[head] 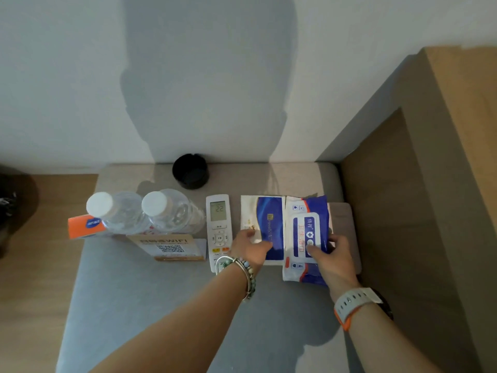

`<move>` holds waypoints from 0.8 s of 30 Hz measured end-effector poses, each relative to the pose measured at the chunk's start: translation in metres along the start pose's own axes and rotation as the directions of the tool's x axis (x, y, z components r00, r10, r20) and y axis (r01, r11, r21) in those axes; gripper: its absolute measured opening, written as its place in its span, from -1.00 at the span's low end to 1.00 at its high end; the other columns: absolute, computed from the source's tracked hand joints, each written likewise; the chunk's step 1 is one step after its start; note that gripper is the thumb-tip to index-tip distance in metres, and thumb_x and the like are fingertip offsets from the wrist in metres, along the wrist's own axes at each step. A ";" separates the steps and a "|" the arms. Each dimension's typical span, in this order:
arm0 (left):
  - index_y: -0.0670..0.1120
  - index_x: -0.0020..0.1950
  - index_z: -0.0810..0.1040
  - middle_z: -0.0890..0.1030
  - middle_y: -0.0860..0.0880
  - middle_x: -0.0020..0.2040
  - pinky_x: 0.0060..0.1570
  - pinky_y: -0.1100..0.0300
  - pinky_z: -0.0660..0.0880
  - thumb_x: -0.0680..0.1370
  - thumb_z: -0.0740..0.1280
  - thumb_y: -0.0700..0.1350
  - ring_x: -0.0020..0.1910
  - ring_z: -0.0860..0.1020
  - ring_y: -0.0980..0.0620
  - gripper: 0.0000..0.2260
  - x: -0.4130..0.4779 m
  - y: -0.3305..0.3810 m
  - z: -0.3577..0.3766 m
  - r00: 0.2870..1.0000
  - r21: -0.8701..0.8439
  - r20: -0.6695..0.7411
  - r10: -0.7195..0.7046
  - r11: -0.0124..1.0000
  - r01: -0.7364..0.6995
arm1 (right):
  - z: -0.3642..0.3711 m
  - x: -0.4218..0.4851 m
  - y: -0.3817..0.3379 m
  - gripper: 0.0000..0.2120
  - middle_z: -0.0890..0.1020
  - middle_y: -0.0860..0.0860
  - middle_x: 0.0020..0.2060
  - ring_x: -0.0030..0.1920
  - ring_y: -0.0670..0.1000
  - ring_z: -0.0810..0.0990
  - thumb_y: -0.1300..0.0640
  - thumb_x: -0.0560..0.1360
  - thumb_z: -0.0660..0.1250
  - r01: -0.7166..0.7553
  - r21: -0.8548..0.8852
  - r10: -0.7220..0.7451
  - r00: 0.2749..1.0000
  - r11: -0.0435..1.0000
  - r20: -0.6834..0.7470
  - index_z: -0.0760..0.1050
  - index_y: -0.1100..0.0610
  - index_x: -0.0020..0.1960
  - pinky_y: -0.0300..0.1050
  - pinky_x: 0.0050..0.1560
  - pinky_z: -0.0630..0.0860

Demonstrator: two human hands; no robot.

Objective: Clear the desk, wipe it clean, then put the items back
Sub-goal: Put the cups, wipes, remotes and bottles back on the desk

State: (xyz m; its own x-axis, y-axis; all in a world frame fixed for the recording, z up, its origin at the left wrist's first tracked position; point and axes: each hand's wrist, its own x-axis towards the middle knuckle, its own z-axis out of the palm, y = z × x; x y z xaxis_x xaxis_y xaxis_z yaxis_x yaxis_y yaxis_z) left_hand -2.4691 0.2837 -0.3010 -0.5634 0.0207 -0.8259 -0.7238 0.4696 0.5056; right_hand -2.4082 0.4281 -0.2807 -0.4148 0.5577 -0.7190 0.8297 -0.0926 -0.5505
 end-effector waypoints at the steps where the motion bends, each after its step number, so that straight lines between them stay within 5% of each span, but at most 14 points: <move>1: -0.12 0.37 0.29 0.42 -0.11 0.30 0.21 -0.02 0.46 0.49 0.37 -0.15 0.22 0.47 -0.13 -0.51 0.001 0.000 -0.001 1.000 -0.026 -0.011 -0.008 1.000 0.007 | 0.000 -0.002 -0.001 -0.63 0.53 0.13 0.17 0.14 0.15 0.55 0.27 0.46 0.39 -0.003 0.023 0.003 1.000 1.000 0.004 0.29 0.12 0.15 -0.05 -0.02 0.43; 5: -0.20 0.36 0.28 0.50 -0.17 0.21 0.08 0.02 0.52 0.50 0.36 -0.14 0.08 0.54 -0.12 -0.51 0.008 -0.002 -0.006 0.998 -0.056 -0.011 -0.066 0.996 0.066 | 0.000 -0.010 -0.002 -0.54 0.52 0.13 0.21 0.19 0.15 0.53 0.29 0.45 0.39 0.018 0.060 -0.016 0.999 0.998 -0.039 0.30 0.14 0.28 0.00 0.05 0.45; 9: -0.23 0.22 0.47 0.57 -0.13 -0.15 -0.43 0.25 0.41 0.53 0.33 -0.08 -0.33 0.49 0.02 -0.67 0.010 0.001 -0.002 0.996 0.094 0.074 -0.042 0.995 0.035 | -0.002 -0.020 0.004 -0.55 0.56 0.11 0.19 0.19 0.13 0.54 0.25 0.42 0.43 0.007 0.018 -0.006 0.998 1.000 -0.058 0.37 0.16 0.26 0.07 0.18 0.46; 16: -0.16 0.16 0.44 0.58 -0.11 0.04 -0.30 0.19 0.42 0.50 0.38 -0.06 -0.09 0.54 -0.06 -0.69 0.004 -0.009 0.005 0.997 0.338 0.059 0.051 0.939 -0.068 | -0.010 -0.032 0.023 -0.63 0.58 0.12 0.14 0.13 0.14 0.57 0.22 0.45 0.42 -0.012 0.015 0.013 0.998 1.000 -0.063 0.43 0.18 0.21 0.04 0.12 0.50; 21: -0.13 -0.04 0.50 0.57 -0.04 -0.21 -0.41 0.25 0.40 0.50 0.36 -0.07 -0.32 0.51 0.08 -0.85 -0.024 -0.016 -0.010 0.993 0.253 0.034 0.111 0.961 -0.116 | -0.020 -0.062 0.029 -0.79 0.61 0.12 0.05 0.03 0.12 0.61 0.21 0.44 0.43 0.019 0.121 -0.015 0.999 0.992 -0.034 0.42 0.07 -0.03 0.10 0.08 0.56; 24: -0.16 0.03 0.47 0.59 -0.08 -0.10 -0.34 0.23 0.45 0.48 0.41 -0.08 -0.24 0.57 0.01 -0.76 -0.052 -0.012 -0.032 0.983 0.178 -0.010 0.185 0.967 -0.180 | -0.029 -0.095 0.026 -0.80 0.63 0.11 -0.02 -0.07 0.08 0.64 0.26 0.44 0.42 0.048 0.265 -0.041 0.999 0.963 -0.033 0.44 0.03 -0.12 0.01 -0.08 0.58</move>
State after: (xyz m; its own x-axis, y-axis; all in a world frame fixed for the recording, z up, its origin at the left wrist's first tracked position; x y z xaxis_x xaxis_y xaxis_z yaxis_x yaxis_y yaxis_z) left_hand -2.4442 0.2490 -0.2559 -0.6914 0.0983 -0.7157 -0.5277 0.6079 0.5933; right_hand -2.3364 0.3962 -0.2145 -0.4359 0.5880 -0.6814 0.6799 -0.2809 -0.6773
